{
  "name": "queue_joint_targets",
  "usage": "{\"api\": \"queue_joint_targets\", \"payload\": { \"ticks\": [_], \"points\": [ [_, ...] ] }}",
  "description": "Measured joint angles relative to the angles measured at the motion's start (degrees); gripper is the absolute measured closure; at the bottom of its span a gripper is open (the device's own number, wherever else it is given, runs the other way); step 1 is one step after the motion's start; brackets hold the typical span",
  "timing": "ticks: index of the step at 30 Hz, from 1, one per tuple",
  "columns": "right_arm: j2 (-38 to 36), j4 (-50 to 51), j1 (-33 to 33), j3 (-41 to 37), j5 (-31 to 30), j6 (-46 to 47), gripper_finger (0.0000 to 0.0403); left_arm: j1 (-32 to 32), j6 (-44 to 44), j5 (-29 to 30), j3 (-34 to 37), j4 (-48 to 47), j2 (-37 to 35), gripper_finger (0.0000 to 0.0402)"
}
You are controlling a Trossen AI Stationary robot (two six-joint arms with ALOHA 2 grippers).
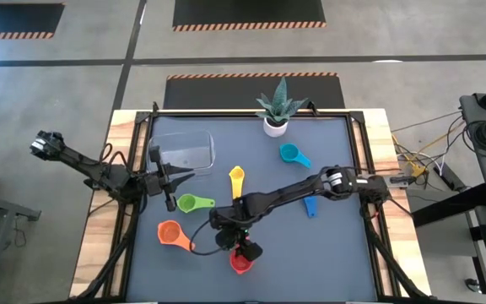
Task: Nest measuring cups in basket
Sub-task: Stack the red measuring cup on top of the orange measuring cup
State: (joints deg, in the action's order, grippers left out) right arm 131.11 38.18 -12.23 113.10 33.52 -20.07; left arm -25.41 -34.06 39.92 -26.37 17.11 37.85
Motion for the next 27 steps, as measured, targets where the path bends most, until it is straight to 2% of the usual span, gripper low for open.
{"api": "queue_joint_targets", "payload": {
  "ticks": [8, 20, 27],
  "points": [
    [1.44, -0.68, 0.09, 0.01, 1.17, 0.73, 0.0245, 0.02, -0.20, 0.00, 0.00, 0.02, 0.00, 0.0364],
    [1.44, -0.97, 0.26, 0.04, 1.40, 1.48, 0.0351, 0.01, -0.20, 0.00, 0.00, 0.02, -0.02, 0.0364],
    [1.42, -0.97, 0.63, 0.04, 1.45, 5.09, 0.0379, 0.01, -0.20, 0.00, 0.00, 0.02, -0.06, 0.0364]
  ]
}}
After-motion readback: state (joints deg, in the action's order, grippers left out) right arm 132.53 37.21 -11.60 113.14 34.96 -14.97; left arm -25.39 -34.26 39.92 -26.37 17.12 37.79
